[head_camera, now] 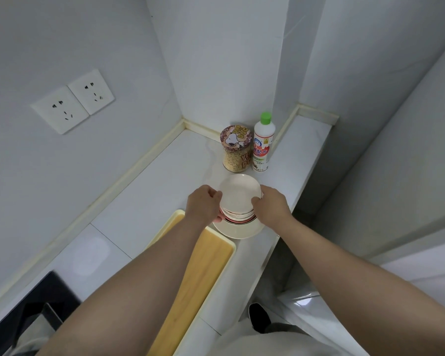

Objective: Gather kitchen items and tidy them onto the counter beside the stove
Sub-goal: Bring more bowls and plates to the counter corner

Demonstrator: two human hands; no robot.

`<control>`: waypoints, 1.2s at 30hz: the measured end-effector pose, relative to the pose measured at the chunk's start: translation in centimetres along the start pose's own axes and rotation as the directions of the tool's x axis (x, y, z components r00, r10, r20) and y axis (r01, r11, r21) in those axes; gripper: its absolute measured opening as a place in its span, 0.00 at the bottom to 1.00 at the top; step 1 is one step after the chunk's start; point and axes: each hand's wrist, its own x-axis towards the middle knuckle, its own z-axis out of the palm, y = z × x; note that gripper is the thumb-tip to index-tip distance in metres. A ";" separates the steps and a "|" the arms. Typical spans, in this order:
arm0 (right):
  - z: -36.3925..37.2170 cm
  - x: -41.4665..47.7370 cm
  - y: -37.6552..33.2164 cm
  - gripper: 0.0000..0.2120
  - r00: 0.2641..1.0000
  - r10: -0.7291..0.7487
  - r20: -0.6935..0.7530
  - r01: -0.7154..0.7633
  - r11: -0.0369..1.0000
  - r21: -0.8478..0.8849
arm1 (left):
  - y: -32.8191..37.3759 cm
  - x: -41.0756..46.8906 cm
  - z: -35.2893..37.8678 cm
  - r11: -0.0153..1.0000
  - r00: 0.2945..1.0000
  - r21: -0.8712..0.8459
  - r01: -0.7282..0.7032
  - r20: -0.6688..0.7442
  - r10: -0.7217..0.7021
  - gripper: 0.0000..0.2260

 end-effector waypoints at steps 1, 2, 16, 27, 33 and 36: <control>-0.1 0.0 0.0 0.16 1.000 0.004 0.011 -0.004 1.000 -0.007 | -0.1 0.1 0.0 1.000 1.000 0.005 0.000 0.002 0.000 0.09; -0.2 -0.1 0.0 0.16 1.000 0.009 0.016 -0.009 1.000 -0.001 | -0.3 0.3 0.1 1.000 1.000 0.012 0.002 0.004 -0.002 0.09; 0.8 -0.7 0.6 0.34 0.776 0.440 0.453 -0.629 0.472 0.618 | -0.8 4.3 0.7 0.875 0.901 -0.309 0.373 0.344 -0.263 0.42; 6.3 4.8 -2.1 0.27 0.877 0.372 0.304 -0.479 0.630 0.612 | -1.1 9.4 -1.6 0.837 0.940 -0.429 0.340 0.157 -0.301 0.32; 8.8 9.1 -6.0 0.26 0.868 0.276 0.411 -0.488 0.623 0.612 | -2.5 12.1 -5.1 0.808 0.938 -0.498 0.316 0.037 -0.345 0.32; 10.3 10.4 -7.9 0.32 0.873 0.228 0.432 -0.469 0.637 0.612 | -3.3 12.8 -6.1 0.786 0.925 -0.515 0.343 0.041 -0.377 0.35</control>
